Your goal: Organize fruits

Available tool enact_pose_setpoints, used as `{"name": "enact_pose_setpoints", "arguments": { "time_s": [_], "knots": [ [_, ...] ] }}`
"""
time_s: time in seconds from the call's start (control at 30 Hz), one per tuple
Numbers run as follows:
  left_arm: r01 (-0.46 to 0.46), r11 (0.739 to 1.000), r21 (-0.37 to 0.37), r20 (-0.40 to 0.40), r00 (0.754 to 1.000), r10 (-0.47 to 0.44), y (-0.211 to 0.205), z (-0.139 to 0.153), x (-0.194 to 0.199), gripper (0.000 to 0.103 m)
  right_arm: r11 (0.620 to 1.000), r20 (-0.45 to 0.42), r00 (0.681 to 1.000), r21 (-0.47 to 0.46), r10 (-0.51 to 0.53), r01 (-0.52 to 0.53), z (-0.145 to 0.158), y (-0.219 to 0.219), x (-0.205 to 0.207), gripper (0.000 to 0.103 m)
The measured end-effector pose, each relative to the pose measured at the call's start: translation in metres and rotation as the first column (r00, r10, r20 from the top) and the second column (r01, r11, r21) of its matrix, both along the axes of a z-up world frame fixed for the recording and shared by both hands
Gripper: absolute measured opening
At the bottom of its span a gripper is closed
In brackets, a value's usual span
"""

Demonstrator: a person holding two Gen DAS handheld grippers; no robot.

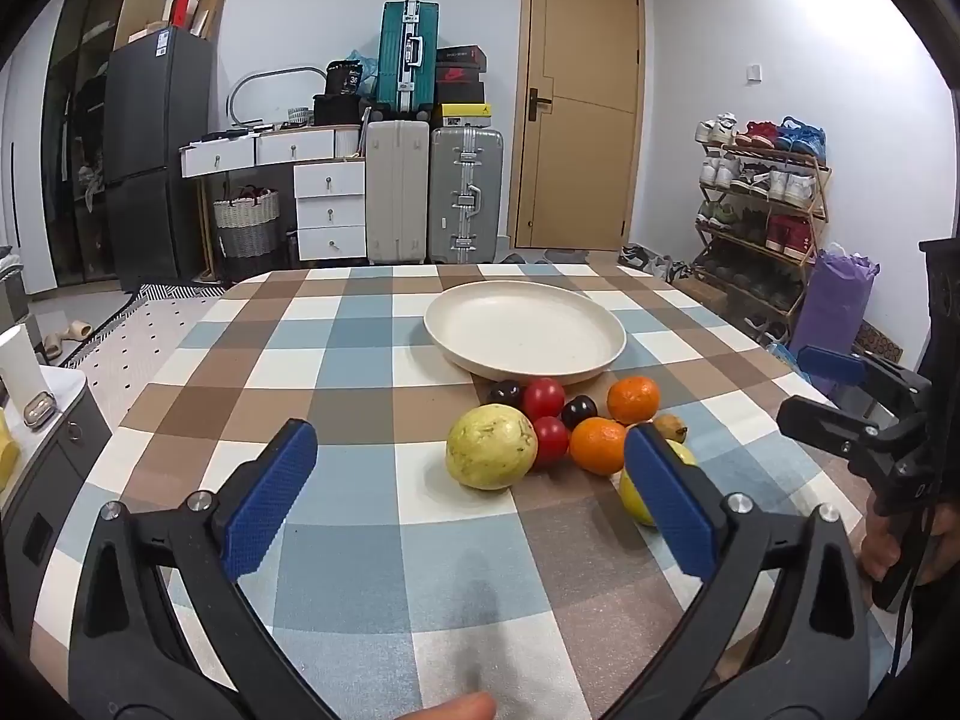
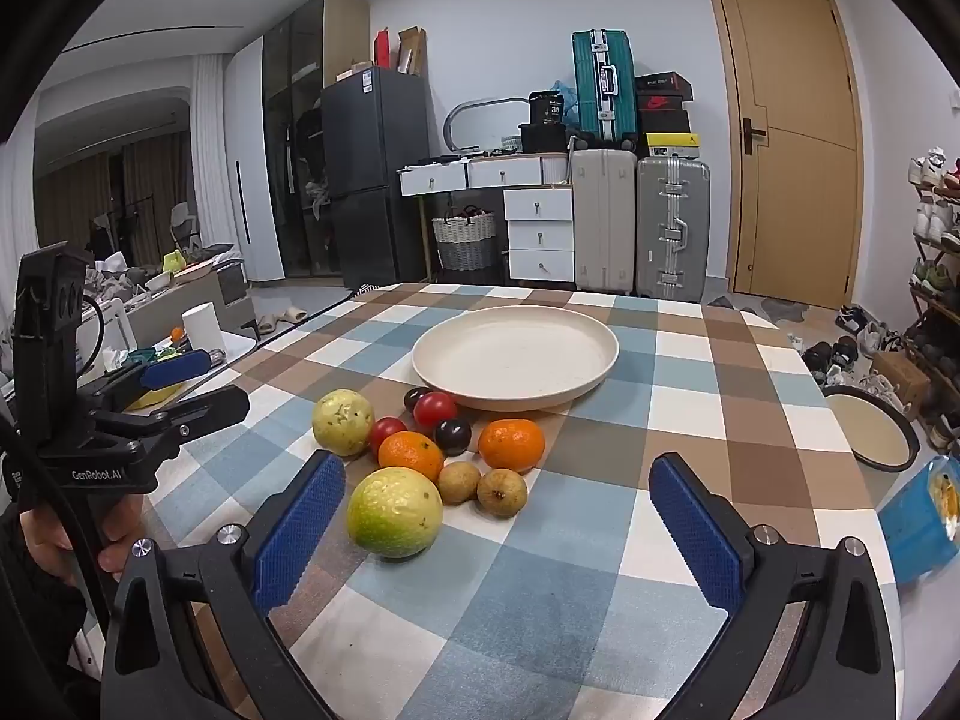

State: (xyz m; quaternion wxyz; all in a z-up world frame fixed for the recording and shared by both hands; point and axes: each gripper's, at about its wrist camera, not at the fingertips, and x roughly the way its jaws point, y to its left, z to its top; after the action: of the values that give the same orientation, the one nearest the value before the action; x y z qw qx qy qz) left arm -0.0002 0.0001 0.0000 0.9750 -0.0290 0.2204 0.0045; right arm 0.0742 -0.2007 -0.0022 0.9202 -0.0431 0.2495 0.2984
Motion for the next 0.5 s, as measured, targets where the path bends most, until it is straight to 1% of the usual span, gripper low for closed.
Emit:
{"name": "enact_pose_setpoints", "arguments": {
  "time_s": [0.5],
  "knots": [
    [-0.001, 1.0, -0.002, 0.001, 1.0, 0.001, 0.0003, 0.0, -0.0003, 0.102, 1.0, -0.003, 1.0, 0.001, 0.001, -0.001, -0.0001, -0.0004, 0.0005, 0.103]
  ]
}}
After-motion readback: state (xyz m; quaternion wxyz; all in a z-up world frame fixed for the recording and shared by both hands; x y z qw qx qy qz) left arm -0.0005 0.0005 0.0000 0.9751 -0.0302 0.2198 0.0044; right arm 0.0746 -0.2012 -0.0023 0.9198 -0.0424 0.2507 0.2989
